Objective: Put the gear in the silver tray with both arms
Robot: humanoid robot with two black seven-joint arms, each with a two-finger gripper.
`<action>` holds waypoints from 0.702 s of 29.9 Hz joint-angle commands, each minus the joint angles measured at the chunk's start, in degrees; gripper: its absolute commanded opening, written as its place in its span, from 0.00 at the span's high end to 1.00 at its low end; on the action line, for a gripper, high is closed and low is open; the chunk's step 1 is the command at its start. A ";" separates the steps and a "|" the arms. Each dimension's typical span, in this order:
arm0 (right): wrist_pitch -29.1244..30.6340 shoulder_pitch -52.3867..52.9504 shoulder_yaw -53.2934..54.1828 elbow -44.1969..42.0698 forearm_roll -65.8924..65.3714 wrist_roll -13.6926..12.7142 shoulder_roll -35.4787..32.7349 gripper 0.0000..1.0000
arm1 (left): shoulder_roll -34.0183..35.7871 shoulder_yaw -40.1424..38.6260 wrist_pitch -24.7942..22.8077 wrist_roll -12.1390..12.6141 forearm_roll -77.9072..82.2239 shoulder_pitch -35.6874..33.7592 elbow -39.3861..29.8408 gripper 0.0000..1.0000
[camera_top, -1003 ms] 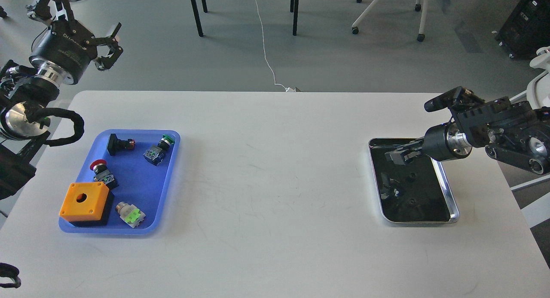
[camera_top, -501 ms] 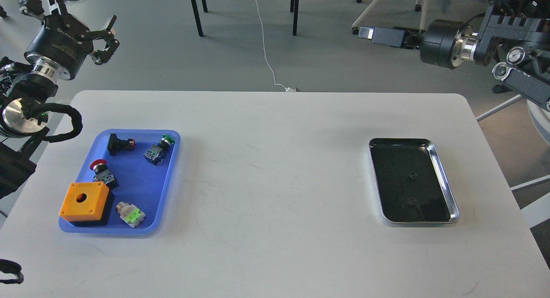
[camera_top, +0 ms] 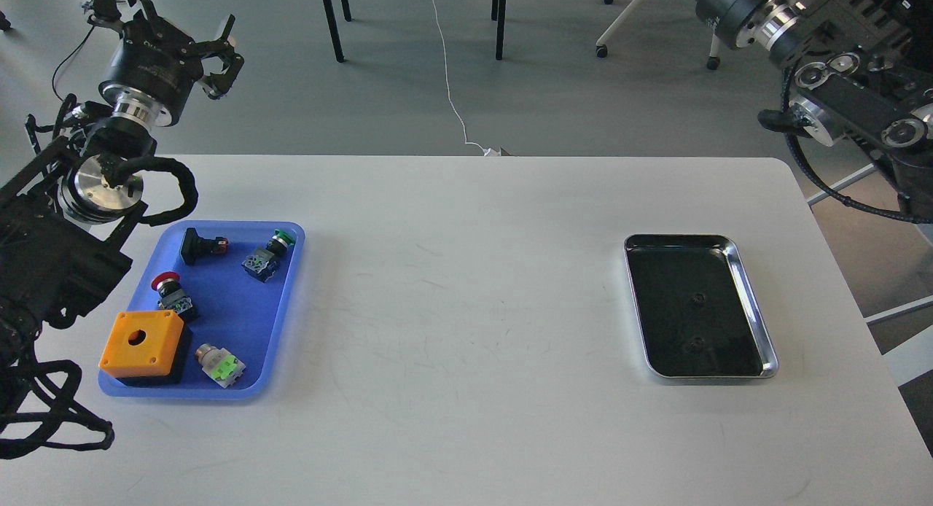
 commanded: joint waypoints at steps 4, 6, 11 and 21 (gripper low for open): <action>0.70 -0.14 3.40 -10.02 13.51 0.01 6.68 0.01 | -5.99 -0.06 0.42 0.65 -2.73 -2.32 2.80 0.02; 2.90 -0.40 5.77 -10.82 19.74 -1.61 6.77 0.01 | -6.08 -0.14 0.33 0.65 -2.90 -2.33 2.89 0.02; 6.07 -3.30 9.91 -10.82 33.73 -3.56 8.78 0.01 | -8.97 -0.84 0.07 0.74 -4.66 -2.50 2.89 0.02; 18.53 -11.99 26.24 -10.73 40.07 -7.16 9.67 0.01 | -10.12 -2.87 -0.54 0.74 -5.19 -2.15 2.80 0.02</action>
